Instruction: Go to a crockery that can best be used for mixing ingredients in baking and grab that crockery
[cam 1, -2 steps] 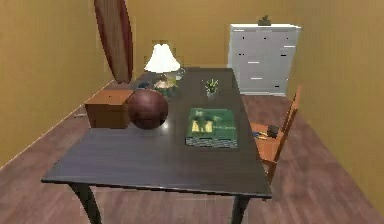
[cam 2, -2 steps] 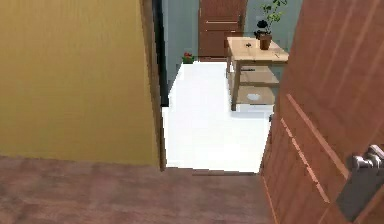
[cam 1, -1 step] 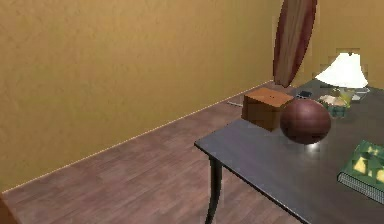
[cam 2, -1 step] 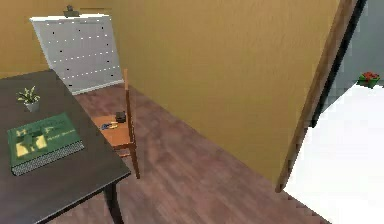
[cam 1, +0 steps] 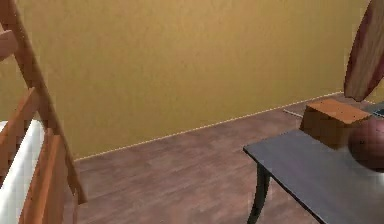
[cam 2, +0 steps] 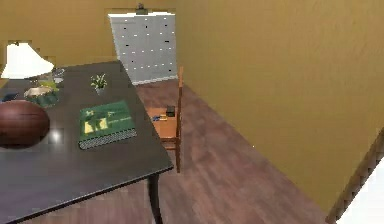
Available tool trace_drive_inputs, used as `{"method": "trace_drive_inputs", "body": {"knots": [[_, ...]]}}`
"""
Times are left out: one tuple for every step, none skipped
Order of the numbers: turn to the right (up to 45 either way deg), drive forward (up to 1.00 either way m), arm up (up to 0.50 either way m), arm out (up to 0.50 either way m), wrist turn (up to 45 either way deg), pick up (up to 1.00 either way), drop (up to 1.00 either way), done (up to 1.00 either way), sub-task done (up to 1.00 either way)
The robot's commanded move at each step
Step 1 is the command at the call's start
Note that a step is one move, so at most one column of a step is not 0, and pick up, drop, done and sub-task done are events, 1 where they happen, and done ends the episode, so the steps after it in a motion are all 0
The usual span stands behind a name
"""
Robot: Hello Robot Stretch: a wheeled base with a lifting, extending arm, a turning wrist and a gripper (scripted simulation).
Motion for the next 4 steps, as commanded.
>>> {"method": "trace_drive_inputs", "body": {"knots": [[0.0,0.8,0.0,0.0,0.0,0.0,0.0,0.0,0.0],[-24.0,0.0,0.0,0.0,0.0,0.0,0.0,0.0,0.0],[0.0,0.3,0.0,0.0,0.0,0.0,0.0,0.0,0.0],[45.0,0.0,0.0,0.0,0.0,0.0,0.0,0.0,0.0]]}}
